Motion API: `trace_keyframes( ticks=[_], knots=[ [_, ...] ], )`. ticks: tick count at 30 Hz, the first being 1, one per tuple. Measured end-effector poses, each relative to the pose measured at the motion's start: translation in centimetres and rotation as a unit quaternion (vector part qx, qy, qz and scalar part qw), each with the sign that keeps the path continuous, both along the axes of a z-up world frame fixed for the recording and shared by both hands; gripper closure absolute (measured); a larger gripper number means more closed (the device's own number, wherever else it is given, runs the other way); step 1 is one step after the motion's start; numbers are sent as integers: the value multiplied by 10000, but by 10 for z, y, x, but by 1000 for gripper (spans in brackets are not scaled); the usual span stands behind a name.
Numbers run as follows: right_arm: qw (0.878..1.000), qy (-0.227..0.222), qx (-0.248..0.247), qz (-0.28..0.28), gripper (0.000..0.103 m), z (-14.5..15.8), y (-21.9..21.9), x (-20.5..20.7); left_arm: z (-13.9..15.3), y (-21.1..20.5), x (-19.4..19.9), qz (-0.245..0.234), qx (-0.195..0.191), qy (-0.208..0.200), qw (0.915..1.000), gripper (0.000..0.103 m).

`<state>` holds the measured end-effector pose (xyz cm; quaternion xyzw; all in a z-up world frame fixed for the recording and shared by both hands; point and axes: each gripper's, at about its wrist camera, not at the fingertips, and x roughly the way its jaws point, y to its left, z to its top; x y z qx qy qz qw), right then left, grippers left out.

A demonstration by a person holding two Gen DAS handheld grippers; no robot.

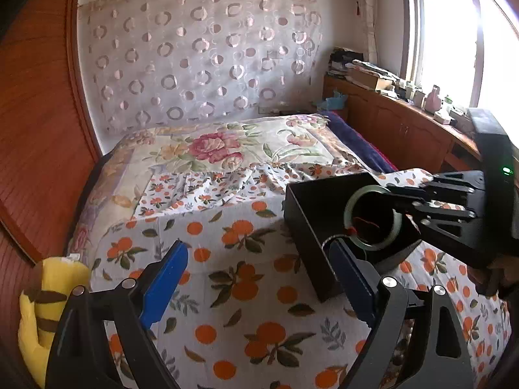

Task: Organize jewelry
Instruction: 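Lower the green jade bangle into the black box and open the right gripper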

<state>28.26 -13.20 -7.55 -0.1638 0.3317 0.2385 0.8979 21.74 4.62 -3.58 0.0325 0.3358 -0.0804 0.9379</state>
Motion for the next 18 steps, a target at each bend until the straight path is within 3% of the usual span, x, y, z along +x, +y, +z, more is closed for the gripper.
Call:
trace_keyframes(
  ticks=[5,18],
  knots=[
    [9992,151,-360,41,93,-11,15,8,-5,1,-9,-44,-38,40,10000,17],
    [9998,112,-150,-91,91,7,4,-2,-7,-6,-33,-111,-62,40,9999,17]
  ],
)
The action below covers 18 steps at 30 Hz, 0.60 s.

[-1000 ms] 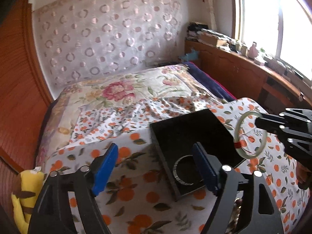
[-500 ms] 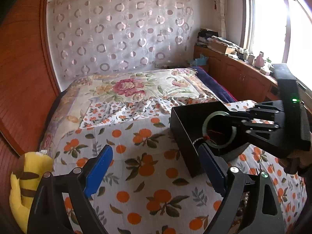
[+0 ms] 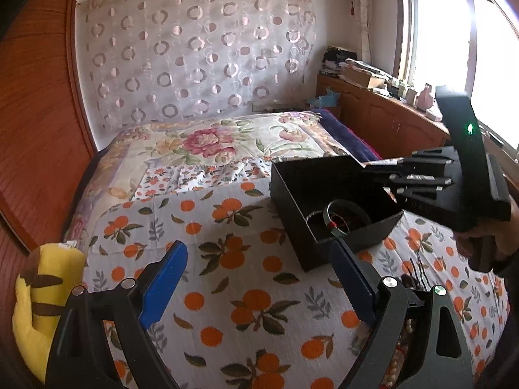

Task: Organize jewelry
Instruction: 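Lower the green jade bangle into the black box and open the right gripper, then grasp the beige bead necklace from the pile with the right gripper and lift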

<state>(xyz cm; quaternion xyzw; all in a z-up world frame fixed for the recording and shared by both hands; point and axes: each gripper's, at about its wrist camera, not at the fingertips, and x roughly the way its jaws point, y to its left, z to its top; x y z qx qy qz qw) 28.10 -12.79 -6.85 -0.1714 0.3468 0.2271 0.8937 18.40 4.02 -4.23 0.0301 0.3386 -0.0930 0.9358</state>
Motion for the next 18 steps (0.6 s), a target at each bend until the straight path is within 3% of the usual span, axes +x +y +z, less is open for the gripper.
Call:
trace_keyframes(
  ticks=[7,14,18],
  knots=[
    [9986,-65,529,2,91,16,-30,-50,-11,-7,-34,-42,-168,101,9998,17],
    [9971,81,756,88,91,8,-48,-109,-28,-22,-76,-96,-199,158,9996,16],
    [9970,183,749,104,80,-3,-48,-130,-31,-29,-94,-154,-148,152,9997,16]
  ],
)
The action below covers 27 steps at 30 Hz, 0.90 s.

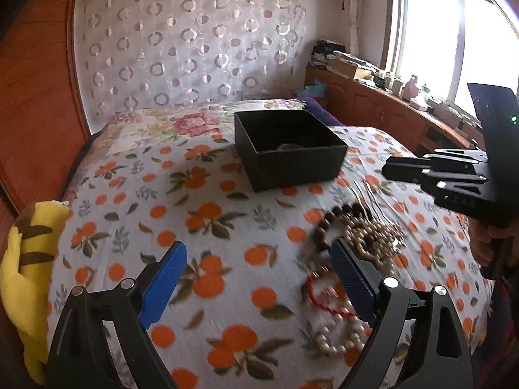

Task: Organize jewelry
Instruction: 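Grasp the beige bead necklace from the pile with the right gripper and lift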

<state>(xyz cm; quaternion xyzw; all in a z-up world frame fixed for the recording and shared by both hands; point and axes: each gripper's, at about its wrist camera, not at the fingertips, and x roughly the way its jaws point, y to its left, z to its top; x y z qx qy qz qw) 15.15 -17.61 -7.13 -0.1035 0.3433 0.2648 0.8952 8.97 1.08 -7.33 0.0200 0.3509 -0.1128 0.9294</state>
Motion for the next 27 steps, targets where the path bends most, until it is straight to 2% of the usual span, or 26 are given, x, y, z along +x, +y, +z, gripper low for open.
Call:
trace_keyframes(
  ticks=[7,12,18,23,27],
  knots=[
    [9991,359,-149,196,80,-25,9,-16,2,-5,-22,-101,-51,-36,9999,16],
    [9965,693,-259,376,80,-38,16,-13,4,-3,-30,-67,-35,-101,9999,16],
    [9948,723,-484,538,80,-40,28,-16,3,2,-33,-36,-144,-99,9998,16],
    [9943,741,-493,583,93,-40,23,-19,-2,3,-32,4,-181,-42,9998,16],
    [9958,707,-362,464,97,-36,12,-21,-1,0,-35,-14,-182,-79,9998,16]
  ],
)
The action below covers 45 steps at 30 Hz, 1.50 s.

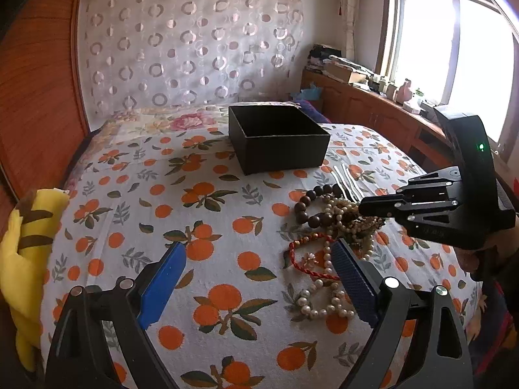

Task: Organize jewelry
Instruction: 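Grasp the beige bead necklace from the pile with the right gripper and lift, then drop the red string bracelet into the box with the left gripper while the right holds the necklace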

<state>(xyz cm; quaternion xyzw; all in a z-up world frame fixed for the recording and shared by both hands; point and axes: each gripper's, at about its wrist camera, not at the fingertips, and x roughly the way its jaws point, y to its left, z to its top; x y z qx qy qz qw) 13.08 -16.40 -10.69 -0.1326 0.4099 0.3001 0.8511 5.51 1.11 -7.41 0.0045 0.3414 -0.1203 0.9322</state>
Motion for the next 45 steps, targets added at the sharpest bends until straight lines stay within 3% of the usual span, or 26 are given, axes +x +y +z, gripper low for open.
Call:
trace_keyframes(
  ticks=[7,16,28,32,39,45],
  knots=[
    [9980,-463,338,-248,97,37,-21,-10,3,-5,-3,-46,-12,-35,10000,16],
    [9870,-1369,723,-428,97,117,-43,-25,3,-4,-2,9,-38,-12,10000,15],
    [9686,-2262,857,-575,97,193,-55,-36,-1,9,0,51,-30,95,9999,15],
    [9655,-2400,792,-633,97,203,-59,-37,-5,15,6,-48,-189,269,9994,16],
    [9676,-2319,737,-668,97,192,-60,-35,-19,4,29,-534,-331,792,9949,51],
    [9699,-2250,692,-616,97,182,-53,-33,-32,-20,50,-868,-48,1133,9897,62]
  ],
)
